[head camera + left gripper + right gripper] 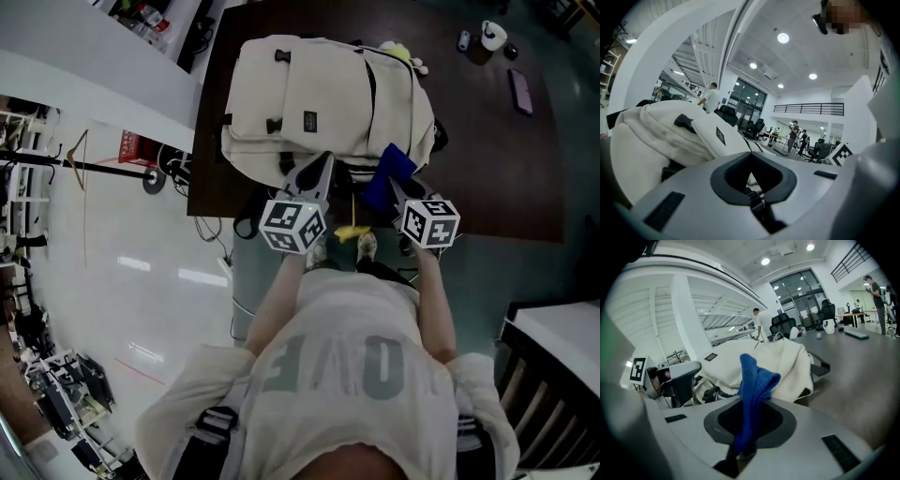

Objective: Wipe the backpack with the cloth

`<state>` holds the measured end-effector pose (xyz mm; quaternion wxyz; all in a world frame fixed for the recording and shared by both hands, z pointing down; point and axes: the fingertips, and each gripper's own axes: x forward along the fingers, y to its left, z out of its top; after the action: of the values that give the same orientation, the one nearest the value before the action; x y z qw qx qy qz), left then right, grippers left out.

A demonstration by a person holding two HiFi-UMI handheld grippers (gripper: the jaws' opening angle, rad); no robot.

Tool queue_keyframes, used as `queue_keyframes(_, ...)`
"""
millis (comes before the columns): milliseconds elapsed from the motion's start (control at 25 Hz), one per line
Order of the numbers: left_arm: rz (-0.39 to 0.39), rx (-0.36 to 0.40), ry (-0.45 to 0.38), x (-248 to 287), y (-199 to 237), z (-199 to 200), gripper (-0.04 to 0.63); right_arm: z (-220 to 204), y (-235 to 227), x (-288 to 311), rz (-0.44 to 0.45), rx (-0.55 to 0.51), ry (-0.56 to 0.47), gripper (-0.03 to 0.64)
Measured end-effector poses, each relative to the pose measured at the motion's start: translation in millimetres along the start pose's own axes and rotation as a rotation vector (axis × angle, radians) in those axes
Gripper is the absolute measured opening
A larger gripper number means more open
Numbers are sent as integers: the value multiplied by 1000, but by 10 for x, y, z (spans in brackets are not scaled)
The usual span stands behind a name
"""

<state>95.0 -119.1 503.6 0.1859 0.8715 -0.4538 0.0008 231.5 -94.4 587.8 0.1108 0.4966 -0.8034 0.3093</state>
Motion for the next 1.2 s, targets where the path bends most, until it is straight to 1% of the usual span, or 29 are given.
queue_keyframes(200, 7, -24, -16, 270, -148, -30, 5, 134, -493, -208, -59, 4, -27, 51)
queue_keyframes(320, -14, -9, -20, 442, -317, -10, 5, 176, -710, -270, -85, 8, -30, 51)
queue_keyframes(400, -29, 0, -21, 516, -402, 10, 5, 192, -770, -282, -83, 11, -30, 51)
queue_keyframes(520, -35, 0, -22, 555, -442, 58, 5, 272, -705, -329, -54, -2, -43, 51)
queue_keyframes(640, -41, 24, -43, 598, -420, 211, 5, 569, -667, -427, -31, -25, -110, 51)
queue_keyframes(720, -48, 38, -64, 650, -372, 341, 5, 849, -746, -465, -49, -48, -168, 51)
queue_keyframes(840, -52, 23, -79, 776, -277, 485, 3, 1281, -941, -456, -92, -72, -239, 51)
queue_keyframes(920, -71, 11, -75, 888, -283, 546, 5, 1518, -1088, -426, -128, -103, -256, 51)
queue_keyframes(1000, -99, 20, -64, 1003, -341, 580, 5, 1700, -1233, -374, -158, -135, -263, 51)
queue_keyframes(1080, -110, 23, -50, 1162, -376, 592, 5, 1867, -1397, -276, -181, -166, -264, 51)
queue_keyframes(1200, -115, -4, -39, 1397, -464, 547, 5, 2023, -1633, -79, -173, -219, -234, 51)
